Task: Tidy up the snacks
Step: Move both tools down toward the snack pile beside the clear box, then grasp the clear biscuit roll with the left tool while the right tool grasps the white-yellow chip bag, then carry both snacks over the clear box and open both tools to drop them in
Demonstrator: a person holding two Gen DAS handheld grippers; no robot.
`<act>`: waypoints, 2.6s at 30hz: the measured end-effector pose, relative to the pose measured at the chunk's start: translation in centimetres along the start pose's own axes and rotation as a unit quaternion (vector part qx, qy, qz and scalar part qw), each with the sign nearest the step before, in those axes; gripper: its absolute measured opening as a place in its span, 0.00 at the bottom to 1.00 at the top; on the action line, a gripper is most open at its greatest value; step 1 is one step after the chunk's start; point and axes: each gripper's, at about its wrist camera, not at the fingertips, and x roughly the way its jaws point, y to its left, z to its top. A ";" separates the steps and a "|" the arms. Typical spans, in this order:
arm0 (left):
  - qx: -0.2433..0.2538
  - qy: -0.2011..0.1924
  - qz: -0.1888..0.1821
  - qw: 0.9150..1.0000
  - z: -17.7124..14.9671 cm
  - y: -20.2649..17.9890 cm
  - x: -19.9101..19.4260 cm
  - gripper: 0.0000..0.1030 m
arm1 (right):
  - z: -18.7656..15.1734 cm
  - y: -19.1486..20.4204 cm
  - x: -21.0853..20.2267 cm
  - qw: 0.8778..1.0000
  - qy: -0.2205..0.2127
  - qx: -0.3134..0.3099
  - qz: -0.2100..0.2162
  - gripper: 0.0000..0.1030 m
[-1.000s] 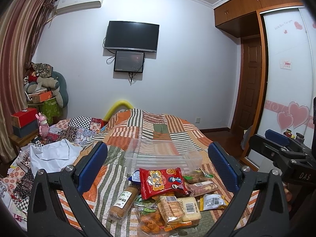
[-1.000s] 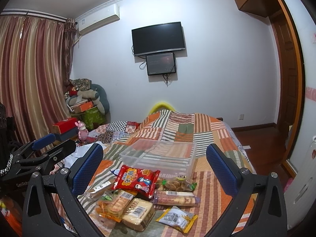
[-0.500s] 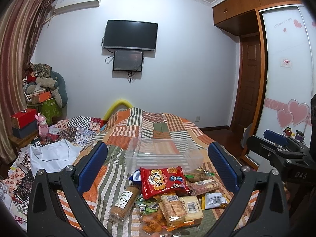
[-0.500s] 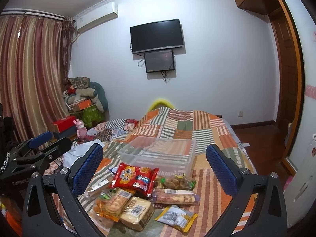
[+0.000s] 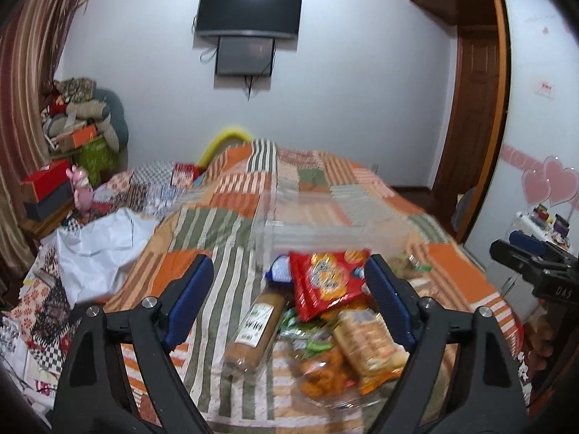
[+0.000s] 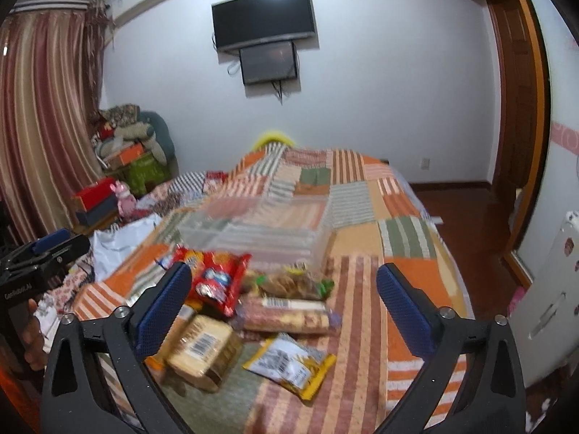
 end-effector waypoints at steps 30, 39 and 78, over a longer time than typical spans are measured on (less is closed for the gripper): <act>-0.060 0.199 -0.005 0.978 -5.6 5.6 13.4 0.68 | -6.3 -1.5 7.5 0.981 0.191 0.019 0.035 0.74; -0.045 0.209 -0.006 0.977 -6.1 4.8 15.0 0.68 | -6.4 -1.4 7.8 0.980 0.197 0.003 0.023 0.80; -0.045 0.121 -0.021 0.991 -2.3 4.8 7.2 0.33 | -1.3 -2.3 3.5 0.996 0.089 0.013 0.010 0.45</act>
